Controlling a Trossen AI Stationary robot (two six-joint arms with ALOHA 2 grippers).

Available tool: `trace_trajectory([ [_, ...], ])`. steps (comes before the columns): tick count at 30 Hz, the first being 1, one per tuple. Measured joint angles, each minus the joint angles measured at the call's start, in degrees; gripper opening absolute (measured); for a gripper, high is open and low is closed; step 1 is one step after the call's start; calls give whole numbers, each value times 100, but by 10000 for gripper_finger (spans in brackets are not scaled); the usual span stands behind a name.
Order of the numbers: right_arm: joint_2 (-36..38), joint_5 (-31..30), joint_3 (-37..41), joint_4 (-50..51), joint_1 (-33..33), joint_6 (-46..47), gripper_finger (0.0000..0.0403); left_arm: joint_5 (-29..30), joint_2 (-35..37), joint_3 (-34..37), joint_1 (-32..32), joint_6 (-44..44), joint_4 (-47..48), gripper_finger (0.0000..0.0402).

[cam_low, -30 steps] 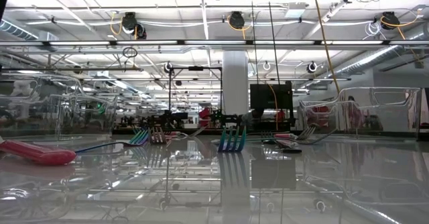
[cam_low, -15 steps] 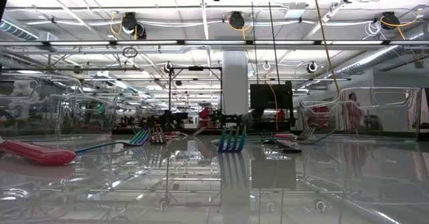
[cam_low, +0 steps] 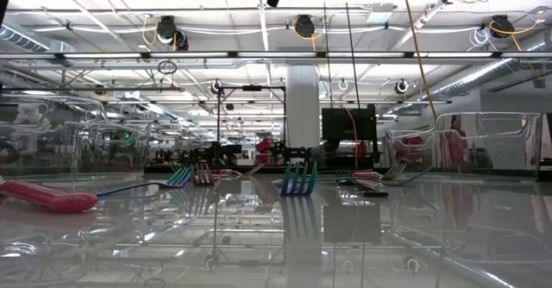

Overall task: Sort silverware by color (type)
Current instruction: Put the black fork into the top right transparent bin

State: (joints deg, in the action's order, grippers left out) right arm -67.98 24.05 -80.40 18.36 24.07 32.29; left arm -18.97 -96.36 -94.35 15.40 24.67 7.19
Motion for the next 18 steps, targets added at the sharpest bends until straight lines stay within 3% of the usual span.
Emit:
trace_trajectory([
  [7, 184, 224, 0, 94, 224, -3, 3, -478, 0, 0, 11, 119, 21, 133],
  [18, 288, 948, 0, 844, 933, -453, 3, -500, -2, 0, 11, 138, 34, 134],
])
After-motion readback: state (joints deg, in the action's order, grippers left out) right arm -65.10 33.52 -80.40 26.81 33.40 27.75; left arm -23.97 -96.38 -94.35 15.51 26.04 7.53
